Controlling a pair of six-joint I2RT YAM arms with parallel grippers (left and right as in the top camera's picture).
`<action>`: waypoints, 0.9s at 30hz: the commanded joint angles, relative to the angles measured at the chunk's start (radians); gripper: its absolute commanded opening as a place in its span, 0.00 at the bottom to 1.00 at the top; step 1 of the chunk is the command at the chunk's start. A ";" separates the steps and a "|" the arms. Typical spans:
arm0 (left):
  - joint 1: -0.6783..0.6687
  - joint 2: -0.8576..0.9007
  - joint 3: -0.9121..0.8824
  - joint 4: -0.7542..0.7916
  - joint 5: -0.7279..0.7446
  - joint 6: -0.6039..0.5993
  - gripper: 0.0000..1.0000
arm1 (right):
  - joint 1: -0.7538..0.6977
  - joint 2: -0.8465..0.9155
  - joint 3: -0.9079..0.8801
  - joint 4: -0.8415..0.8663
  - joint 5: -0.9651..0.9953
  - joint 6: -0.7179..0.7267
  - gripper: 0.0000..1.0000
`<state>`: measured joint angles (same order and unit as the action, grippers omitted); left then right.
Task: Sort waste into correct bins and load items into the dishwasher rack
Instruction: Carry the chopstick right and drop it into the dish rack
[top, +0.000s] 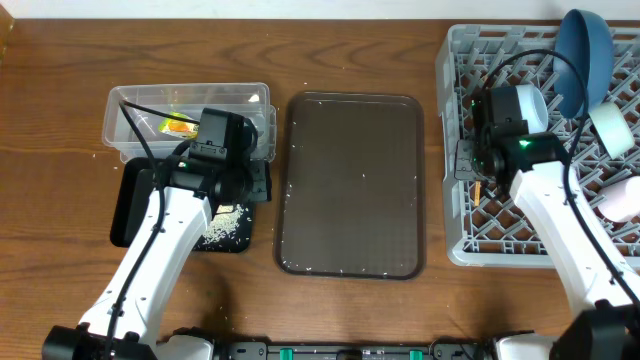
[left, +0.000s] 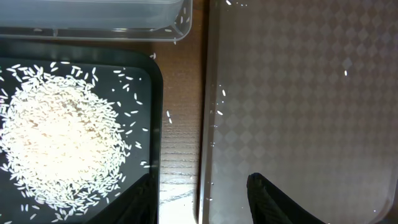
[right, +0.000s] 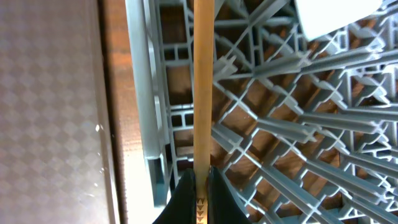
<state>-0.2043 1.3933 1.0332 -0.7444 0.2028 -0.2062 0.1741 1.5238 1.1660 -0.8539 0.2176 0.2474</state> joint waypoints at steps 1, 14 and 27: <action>0.004 -0.007 0.016 -0.003 -0.010 0.002 0.50 | -0.010 0.050 0.010 -0.011 0.010 -0.028 0.01; 0.004 -0.007 0.016 -0.003 -0.010 0.002 0.50 | -0.010 0.090 0.010 -0.018 -0.043 -0.028 0.17; 0.004 -0.007 0.016 -0.003 -0.010 0.002 0.50 | -0.010 0.011 0.011 0.011 -0.058 -0.029 0.19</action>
<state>-0.2043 1.3933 1.0332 -0.7444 0.2028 -0.2062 0.1741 1.6009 1.1660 -0.8543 0.1661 0.2226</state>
